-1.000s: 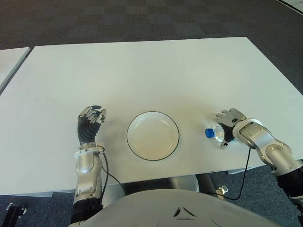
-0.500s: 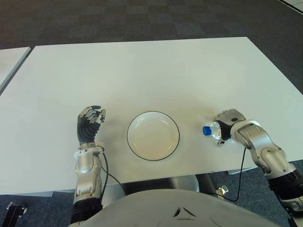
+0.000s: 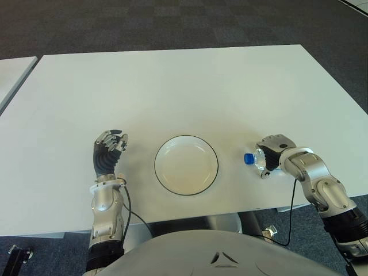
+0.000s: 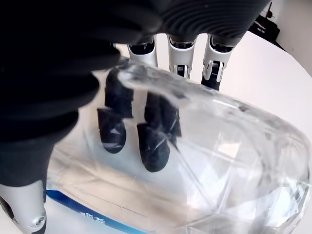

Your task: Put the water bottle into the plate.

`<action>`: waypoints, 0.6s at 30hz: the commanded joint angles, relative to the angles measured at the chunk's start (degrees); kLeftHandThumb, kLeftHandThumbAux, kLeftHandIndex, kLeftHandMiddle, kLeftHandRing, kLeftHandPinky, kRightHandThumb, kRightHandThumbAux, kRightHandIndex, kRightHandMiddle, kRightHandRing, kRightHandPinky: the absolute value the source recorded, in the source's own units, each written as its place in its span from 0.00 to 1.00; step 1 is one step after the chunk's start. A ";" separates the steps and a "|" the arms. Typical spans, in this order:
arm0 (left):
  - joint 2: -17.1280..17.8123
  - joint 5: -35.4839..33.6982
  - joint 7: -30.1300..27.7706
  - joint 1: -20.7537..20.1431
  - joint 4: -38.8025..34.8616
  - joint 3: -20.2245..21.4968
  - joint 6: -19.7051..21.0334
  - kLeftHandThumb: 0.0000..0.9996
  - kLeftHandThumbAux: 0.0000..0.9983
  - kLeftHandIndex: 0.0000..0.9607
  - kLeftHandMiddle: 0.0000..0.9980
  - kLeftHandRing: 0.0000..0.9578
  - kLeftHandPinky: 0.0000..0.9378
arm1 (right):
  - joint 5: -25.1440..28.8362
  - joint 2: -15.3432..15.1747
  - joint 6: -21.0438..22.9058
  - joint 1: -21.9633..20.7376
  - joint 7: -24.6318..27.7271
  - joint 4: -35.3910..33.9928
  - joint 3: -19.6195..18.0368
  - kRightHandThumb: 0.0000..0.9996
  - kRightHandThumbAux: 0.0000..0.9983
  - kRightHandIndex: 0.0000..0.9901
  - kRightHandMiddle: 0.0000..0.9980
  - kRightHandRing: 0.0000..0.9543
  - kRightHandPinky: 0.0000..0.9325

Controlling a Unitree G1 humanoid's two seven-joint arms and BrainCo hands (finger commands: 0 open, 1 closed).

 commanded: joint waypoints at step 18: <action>3.30 -1.15 -3.56 -1.44 5.55 0.25 -6.55 0.71 0.72 0.45 0.67 0.69 0.70 | 2.87 2.27 2.89 2.16 -1.69 -1.22 0.47 0.70 0.73 0.43 0.78 0.84 0.88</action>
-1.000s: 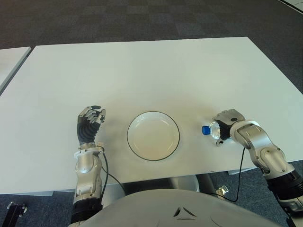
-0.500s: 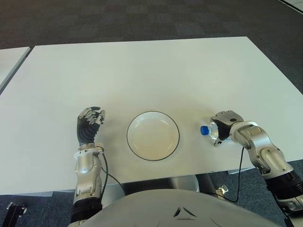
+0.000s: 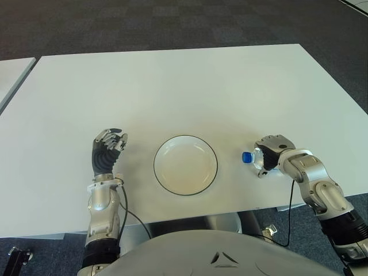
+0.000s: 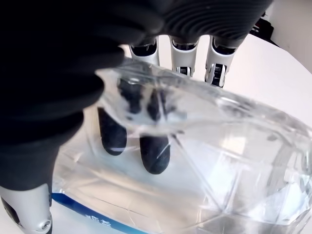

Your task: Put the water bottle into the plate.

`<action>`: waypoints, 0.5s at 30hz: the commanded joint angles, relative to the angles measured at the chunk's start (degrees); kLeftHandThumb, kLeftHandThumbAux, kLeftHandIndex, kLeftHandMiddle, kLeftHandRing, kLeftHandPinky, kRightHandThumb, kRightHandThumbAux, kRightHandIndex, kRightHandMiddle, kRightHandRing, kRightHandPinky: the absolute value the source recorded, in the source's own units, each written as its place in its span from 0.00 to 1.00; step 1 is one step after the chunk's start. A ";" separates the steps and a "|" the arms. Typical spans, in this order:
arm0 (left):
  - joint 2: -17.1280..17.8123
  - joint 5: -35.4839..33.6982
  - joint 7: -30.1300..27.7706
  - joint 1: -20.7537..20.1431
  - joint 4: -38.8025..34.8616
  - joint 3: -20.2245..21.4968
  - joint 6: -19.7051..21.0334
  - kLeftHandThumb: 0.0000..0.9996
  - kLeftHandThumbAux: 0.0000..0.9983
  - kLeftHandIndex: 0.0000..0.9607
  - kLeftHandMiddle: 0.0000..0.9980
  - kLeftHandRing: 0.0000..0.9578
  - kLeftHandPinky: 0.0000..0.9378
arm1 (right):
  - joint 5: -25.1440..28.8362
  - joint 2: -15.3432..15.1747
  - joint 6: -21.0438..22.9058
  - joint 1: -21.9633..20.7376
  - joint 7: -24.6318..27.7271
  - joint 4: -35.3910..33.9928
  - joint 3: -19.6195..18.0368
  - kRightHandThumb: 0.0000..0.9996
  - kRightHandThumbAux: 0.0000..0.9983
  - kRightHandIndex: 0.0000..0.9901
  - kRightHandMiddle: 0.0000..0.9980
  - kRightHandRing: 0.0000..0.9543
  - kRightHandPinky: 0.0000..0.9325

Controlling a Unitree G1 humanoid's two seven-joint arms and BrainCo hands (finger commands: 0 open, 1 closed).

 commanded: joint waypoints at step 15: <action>0.68 -0.83 -1.16 -0.31 2.33 0.13 -1.80 0.71 0.72 0.45 0.67 0.68 0.67 | 6.63 1.70 -1.46 -4.00 -5.13 -1.82 -2.88 0.70 0.73 0.44 0.80 0.86 0.90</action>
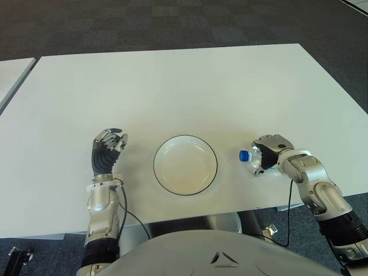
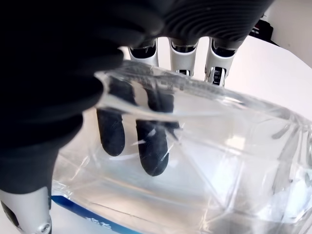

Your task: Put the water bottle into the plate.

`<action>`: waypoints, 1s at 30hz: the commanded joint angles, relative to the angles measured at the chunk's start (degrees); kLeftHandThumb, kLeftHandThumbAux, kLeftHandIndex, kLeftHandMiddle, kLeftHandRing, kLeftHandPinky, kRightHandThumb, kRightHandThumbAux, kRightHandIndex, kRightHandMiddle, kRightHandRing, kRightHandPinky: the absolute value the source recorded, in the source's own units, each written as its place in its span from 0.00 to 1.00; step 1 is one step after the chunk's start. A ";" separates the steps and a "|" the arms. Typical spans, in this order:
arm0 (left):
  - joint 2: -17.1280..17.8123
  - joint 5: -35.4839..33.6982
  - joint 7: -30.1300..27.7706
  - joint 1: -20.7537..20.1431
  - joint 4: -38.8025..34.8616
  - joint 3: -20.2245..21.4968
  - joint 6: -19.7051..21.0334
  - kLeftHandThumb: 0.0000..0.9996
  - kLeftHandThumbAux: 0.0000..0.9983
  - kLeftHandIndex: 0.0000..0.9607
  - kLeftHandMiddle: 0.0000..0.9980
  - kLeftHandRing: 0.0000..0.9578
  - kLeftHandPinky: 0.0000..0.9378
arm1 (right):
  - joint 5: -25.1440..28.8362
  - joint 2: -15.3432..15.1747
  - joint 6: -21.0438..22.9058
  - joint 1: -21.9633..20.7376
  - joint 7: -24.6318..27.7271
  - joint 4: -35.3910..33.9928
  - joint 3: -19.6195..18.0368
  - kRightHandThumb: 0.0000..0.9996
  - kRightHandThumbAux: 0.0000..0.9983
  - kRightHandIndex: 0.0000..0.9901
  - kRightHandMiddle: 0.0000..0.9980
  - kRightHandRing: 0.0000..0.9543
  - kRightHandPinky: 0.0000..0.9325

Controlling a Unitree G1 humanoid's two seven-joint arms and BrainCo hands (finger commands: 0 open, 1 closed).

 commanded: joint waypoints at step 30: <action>-2.71 1.99 4.31 1.09 -4.81 -0.47 7.38 0.71 0.71 0.45 0.64 0.64 0.63 | 11.56 0.64 -18.12 -19.45 -13.71 -2.58 -3.10 0.71 0.72 0.44 0.91 0.95 0.97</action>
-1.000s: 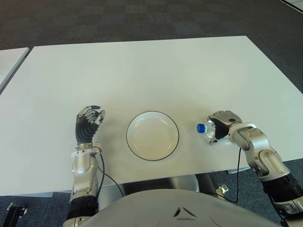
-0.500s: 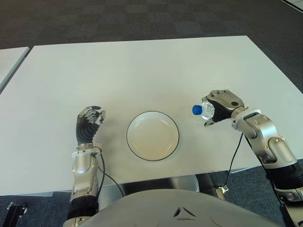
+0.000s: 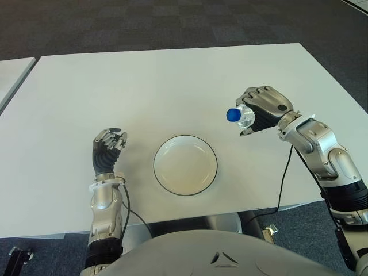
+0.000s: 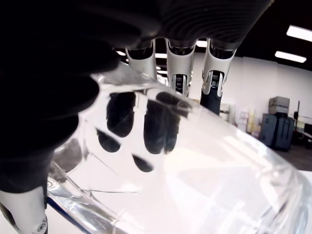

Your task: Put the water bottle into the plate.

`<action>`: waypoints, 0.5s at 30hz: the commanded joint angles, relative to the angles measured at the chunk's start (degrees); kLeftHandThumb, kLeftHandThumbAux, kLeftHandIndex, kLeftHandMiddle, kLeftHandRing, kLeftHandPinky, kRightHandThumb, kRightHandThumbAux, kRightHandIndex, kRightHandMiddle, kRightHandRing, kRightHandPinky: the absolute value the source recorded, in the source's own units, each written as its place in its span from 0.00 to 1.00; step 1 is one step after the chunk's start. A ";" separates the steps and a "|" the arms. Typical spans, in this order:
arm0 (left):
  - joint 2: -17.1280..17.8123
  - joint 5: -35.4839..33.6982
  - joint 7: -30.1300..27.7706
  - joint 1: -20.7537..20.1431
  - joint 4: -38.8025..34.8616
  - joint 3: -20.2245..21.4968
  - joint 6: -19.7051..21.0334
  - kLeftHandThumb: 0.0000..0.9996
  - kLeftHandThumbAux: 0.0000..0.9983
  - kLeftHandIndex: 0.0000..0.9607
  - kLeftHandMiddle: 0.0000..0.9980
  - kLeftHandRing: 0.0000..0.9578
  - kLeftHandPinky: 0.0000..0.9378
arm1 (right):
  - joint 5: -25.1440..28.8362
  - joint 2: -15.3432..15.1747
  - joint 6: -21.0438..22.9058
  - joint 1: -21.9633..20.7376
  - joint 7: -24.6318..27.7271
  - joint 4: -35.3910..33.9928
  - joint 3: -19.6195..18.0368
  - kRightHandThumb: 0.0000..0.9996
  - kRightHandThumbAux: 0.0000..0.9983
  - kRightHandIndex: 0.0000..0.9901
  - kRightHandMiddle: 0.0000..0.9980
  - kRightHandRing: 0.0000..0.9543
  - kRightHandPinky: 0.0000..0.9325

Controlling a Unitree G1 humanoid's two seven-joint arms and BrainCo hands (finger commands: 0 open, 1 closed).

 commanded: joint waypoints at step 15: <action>0.80 0.86 -1.39 0.19 2.15 -0.50 -2.10 0.71 0.71 0.45 0.65 0.66 0.66 | 3.90 6.19 -7.30 -11.91 6.58 -5.06 8.22 0.72 0.71 0.44 0.90 0.93 0.95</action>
